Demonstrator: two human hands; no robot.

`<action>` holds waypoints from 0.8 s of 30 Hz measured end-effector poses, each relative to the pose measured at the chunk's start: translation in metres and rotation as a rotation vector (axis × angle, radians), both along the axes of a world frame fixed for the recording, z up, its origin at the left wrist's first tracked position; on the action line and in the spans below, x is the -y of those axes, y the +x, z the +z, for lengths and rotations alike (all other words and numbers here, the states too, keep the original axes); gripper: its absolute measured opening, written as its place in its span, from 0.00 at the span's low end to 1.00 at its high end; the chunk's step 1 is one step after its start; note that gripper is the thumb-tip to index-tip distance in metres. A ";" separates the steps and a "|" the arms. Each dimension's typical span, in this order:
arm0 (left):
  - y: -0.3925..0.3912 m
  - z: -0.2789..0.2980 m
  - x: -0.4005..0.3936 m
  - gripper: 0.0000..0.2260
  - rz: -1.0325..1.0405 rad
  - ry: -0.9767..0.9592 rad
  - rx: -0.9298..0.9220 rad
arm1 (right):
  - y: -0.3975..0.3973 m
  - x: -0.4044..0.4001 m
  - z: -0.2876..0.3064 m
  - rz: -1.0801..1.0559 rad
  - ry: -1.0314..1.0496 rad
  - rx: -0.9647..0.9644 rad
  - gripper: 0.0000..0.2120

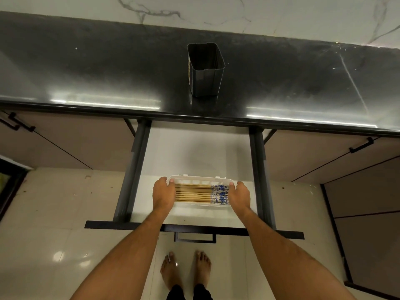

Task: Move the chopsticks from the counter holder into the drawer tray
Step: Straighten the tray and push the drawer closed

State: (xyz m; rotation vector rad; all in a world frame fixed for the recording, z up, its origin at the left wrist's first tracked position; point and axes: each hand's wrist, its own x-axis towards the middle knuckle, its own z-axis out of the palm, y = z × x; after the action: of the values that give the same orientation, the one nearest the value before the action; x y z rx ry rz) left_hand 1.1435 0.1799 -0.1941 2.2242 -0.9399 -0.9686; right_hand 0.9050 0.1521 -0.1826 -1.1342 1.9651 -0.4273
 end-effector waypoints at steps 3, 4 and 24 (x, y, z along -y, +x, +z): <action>-0.005 0.013 -0.008 0.19 -0.136 -0.056 0.130 | -0.003 -0.006 0.010 0.100 -0.070 -0.082 0.20; -0.007 0.017 -0.011 0.19 -0.183 -0.075 0.178 | -0.003 -0.008 0.014 0.138 -0.100 -0.107 0.20; -0.023 0.066 -0.162 0.19 -0.637 -0.468 0.539 | 0.022 -0.174 0.064 0.634 -0.614 -0.555 0.24</action>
State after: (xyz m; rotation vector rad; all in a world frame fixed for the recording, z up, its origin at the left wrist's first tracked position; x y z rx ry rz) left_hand 1.1202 0.3422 -0.1284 1.8168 -1.9665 -0.2985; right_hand 0.9270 0.3262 -0.1187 -2.3821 1.8010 -0.4024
